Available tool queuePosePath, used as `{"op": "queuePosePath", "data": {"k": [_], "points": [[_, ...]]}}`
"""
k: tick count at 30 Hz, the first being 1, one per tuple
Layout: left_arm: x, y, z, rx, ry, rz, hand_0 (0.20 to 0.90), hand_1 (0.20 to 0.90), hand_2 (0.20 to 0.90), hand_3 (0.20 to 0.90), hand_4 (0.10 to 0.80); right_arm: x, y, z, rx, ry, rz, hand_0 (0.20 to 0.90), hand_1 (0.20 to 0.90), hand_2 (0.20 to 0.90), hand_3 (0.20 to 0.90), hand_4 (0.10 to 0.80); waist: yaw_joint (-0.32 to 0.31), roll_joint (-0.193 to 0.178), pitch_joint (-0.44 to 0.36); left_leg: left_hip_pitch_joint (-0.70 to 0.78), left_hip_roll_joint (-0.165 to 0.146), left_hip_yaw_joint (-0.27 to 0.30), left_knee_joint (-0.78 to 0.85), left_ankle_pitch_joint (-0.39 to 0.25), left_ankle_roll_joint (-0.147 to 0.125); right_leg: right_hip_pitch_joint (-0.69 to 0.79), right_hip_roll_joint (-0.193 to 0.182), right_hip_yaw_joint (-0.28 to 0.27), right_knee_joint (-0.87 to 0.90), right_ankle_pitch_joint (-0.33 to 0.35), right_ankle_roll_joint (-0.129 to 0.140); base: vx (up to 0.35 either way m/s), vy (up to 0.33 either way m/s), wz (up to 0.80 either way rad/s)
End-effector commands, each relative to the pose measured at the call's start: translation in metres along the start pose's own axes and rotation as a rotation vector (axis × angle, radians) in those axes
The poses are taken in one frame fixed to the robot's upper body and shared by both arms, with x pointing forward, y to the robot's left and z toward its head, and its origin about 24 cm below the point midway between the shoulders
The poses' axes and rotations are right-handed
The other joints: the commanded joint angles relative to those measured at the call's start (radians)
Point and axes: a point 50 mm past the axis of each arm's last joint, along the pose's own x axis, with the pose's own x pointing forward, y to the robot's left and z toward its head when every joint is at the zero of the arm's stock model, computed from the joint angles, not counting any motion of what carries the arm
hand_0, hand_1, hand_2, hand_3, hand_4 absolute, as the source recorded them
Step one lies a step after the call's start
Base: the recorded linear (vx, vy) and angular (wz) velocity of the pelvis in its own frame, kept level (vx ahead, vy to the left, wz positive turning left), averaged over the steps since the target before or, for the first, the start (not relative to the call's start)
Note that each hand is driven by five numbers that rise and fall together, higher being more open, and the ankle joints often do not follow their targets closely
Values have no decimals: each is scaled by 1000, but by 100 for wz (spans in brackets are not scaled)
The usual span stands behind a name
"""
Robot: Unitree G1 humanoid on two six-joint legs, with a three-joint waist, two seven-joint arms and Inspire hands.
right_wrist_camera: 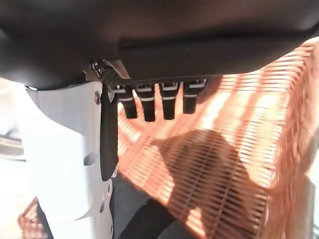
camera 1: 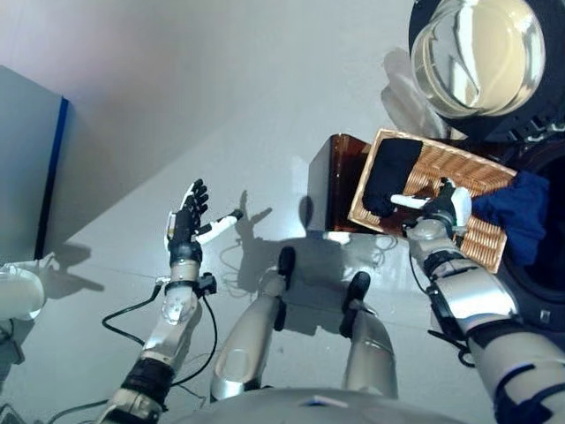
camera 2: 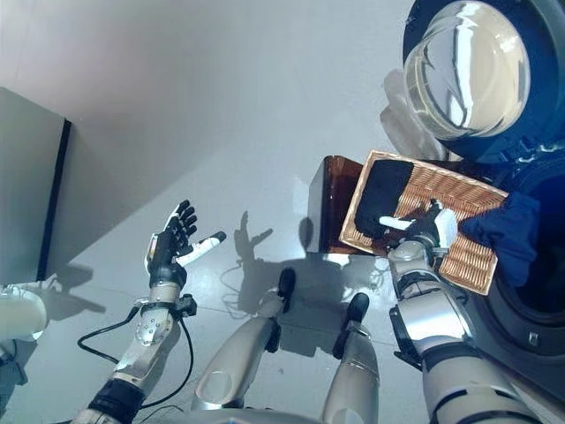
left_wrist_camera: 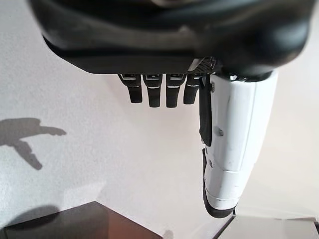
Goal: Pick up the clothes and place them into the washing machine
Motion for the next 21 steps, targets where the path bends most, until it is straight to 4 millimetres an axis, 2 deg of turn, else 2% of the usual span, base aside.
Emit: {"op": "queuePosePath", "data": {"k": [1,2,6,11,17,21], "points": [[5,-7,49,-75,-262,-34,900,900,900,900,800,17,-38,58,44,-170,-130,900,900,900,900,800,25,3,9,-58,-23,-12,67,-75,-56,77,-44,-2,-146,53,18,0,4,7],[5,-7,49,-75,-262,-34,900,900,900,900,800,17,-38,58,44,-170,-130,900,900,900,900,800,25,3,9,-59,-23,-12,67,-75,-56,76,-44,-2,-146,53,18,0,0,0],[6,-7,53,-70,-282,-37,900,900,900,900,800,17,-43,78,88,-221,-144,900,900,900,900,800,30,12,23,-83,-27,-13,67,-68,-59,57,-48,-5,-141,54,18,6,21,7],[8,-6,57,-56,-301,-31,900,900,900,900,800,10,-32,97,165,-274,-105,900,900,900,900,800,33,8,30,-108,-35,-15,82,-71,-57,44,-54,-8,-135,53,18,12,14,9],[11,-4,64,-57,-332,-26,900,900,900,900,800,6,-25,104,262,-251,-78,900,900,900,900,800,35,2,28,-128,-41,-25,92,-77,-56,27,-55,-11,-124,48,15,2,6,6],[10,-3,75,-66,-379,-34,900,900,900,900,800,9,-33,110,329,-226,-100,900,900,900,900,800,43,15,33,-154,-46,-31,90,-72,-57,-7,-60,-8,-111,46,12,-27,15,3]]}}
